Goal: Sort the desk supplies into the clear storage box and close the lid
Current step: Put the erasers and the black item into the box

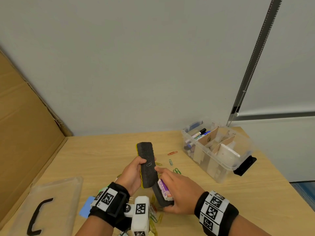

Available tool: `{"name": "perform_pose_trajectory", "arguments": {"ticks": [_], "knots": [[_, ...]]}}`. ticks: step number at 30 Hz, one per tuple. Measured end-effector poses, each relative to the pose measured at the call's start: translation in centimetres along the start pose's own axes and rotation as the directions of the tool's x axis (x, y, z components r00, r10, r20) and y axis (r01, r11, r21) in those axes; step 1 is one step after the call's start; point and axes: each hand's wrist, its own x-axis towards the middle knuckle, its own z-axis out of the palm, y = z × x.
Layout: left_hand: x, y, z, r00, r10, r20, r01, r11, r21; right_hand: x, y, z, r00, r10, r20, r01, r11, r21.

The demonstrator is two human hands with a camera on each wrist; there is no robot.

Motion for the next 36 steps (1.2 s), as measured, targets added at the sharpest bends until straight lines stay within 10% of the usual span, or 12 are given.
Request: {"name": "perform_pose_trajectory", "arguments": {"ticks": [9, 23, 36], "knots": [[0.0, 0.7, 0.4, 0.999, 0.031, -0.036, -0.032, 0.999, -0.02, 0.1, 0.4, -0.9, 0.996, 0.062, 0.071, -0.055, 0.993, -0.105], [-0.2, 0.2, 0.4, 1.0, 0.021, 0.014, -0.021, 1.0, 0.022, -1.3, 2.0, -5.5, 0.94, 0.302, -0.16, -0.199, 0.864, 0.462], [0.7, -0.3, 3.5, 0.997, -0.03, 0.066, 0.028, 0.999, 0.044, -2.6, 1.3, -3.0, 0.995, 0.097, -0.009, -0.09, 0.949, 0.301]]}}
